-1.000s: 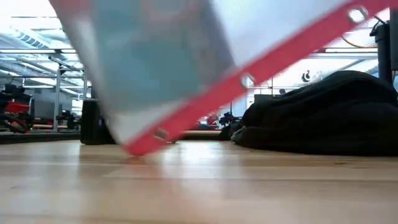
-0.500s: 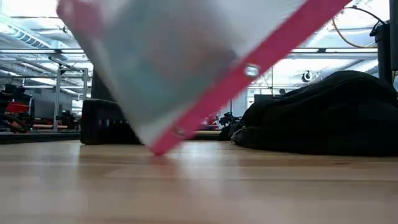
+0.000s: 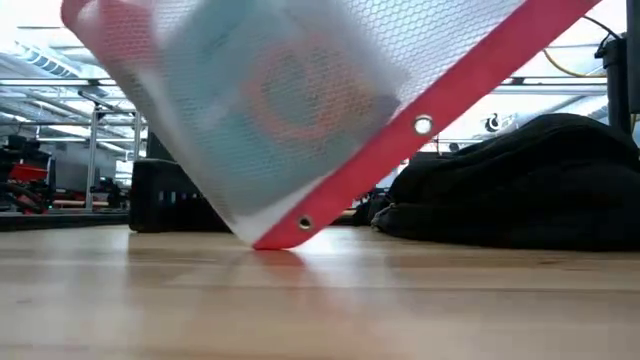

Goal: Unpack backpack
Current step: Close the white zip bag

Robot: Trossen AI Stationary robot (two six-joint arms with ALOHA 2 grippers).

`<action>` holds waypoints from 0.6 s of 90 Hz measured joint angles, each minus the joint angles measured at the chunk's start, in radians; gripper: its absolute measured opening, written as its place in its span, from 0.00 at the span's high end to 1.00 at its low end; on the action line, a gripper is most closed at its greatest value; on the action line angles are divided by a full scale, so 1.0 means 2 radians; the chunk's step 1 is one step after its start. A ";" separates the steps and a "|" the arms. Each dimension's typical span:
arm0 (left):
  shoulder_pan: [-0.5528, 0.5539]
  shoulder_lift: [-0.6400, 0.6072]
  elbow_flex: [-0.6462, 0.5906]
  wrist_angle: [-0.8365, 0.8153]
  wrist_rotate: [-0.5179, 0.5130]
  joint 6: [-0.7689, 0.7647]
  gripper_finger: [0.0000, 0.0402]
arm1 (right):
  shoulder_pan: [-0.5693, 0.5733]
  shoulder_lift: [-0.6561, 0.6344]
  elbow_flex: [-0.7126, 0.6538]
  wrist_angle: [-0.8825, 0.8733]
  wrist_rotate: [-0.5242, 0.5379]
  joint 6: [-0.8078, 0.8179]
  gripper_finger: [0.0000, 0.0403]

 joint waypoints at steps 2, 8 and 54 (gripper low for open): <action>-0.001 0.000 0.000 -0.012 0.000 -0.012 1.00 | 0.003 0.000 0.000 -0.005 0.000 0.003 1.00; -0.006 0.000 0.000 -0.047 0.000 -0.050 1.00 | 0.012 -0.001 0.000 -0.021 0.001 0.023 1.00; -0.066 0.000 0.000 -0.131 0.031 -0.182 1.00 | 0.043 -0.007 0.000 -0.069 0.002 0.087 1.00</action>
